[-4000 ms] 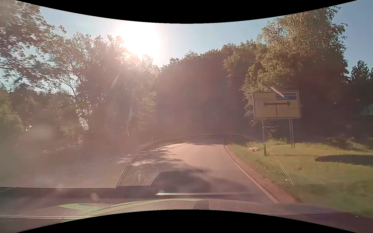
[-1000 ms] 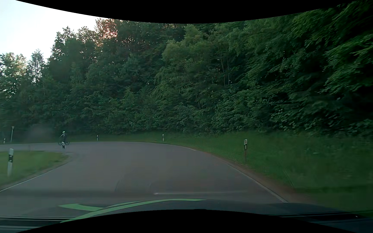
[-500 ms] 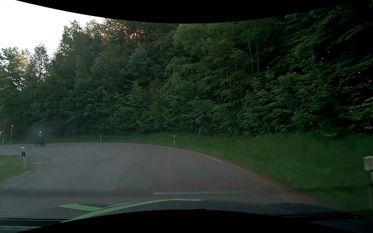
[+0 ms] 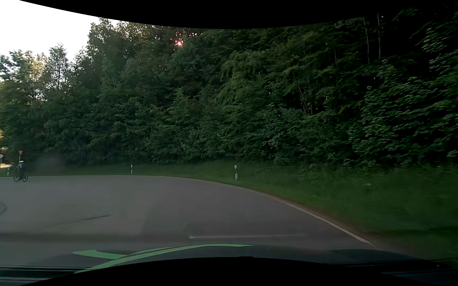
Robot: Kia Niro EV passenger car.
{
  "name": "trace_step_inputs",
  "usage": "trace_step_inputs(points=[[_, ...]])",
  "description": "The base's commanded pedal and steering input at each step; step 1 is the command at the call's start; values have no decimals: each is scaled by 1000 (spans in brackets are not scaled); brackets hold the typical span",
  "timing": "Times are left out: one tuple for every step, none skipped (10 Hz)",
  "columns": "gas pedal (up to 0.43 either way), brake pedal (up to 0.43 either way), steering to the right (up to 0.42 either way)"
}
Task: Follow the waypoints while adhering to traffic rules and regulations
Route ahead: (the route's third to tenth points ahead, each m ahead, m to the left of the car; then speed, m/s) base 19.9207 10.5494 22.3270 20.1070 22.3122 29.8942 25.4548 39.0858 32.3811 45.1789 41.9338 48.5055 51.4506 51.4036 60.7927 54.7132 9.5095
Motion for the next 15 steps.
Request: trace_step_inputs(points=[[0,0,-108],[0,0,-111],[0,0,-117],[0,0,-122],[0,0,-129],[0,0,-137],[0,0,-147],[0,0,-155],[0,0,-165],[0,0,-172],[0,0,-173],[0,0,-175],[0,0,-175],[0,0,-176],[0,0,-178]])
